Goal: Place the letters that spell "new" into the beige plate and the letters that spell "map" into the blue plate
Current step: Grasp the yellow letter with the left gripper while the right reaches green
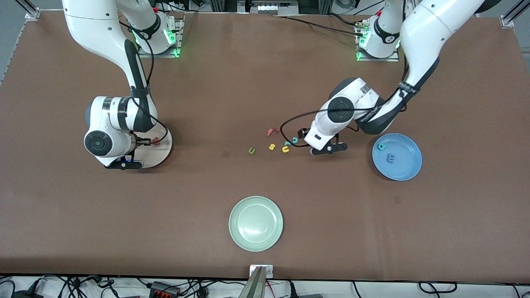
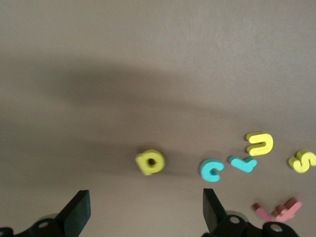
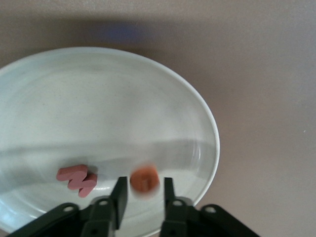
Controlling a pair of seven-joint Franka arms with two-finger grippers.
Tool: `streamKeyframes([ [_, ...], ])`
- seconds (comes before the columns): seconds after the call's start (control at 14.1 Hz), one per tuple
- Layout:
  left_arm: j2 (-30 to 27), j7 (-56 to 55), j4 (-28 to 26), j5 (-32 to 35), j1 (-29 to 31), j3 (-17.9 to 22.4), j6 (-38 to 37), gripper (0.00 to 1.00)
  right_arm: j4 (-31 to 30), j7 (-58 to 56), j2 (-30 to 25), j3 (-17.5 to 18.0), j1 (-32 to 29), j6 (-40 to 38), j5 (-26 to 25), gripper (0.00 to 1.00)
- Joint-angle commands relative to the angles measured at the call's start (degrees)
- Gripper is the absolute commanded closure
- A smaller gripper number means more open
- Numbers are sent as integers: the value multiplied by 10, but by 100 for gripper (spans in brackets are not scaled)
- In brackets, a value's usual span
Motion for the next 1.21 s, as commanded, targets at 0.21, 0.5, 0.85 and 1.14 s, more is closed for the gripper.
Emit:
streamKeyframes([
  [0.21, 9, -40, -2, 40, -47, 63, 20, 0, 44, 16, -18, 2, 26, -9, 46, 0],
  [0.5, 18, -44, 1, 41, -49, 64, 21, 43, 97, 19, -1, 13, 88, 9, 121, 0],
  [0.85, 28, -44, 3, 41, -49, 64, 39, 51, 184, 6, 44, 69, 103, 13, 128, 11],
  [1.14, 30, -45, 2, 40, -49, 64, 40, 51, 216, 50, 58, 116, 111, 15, 132, 16],
])
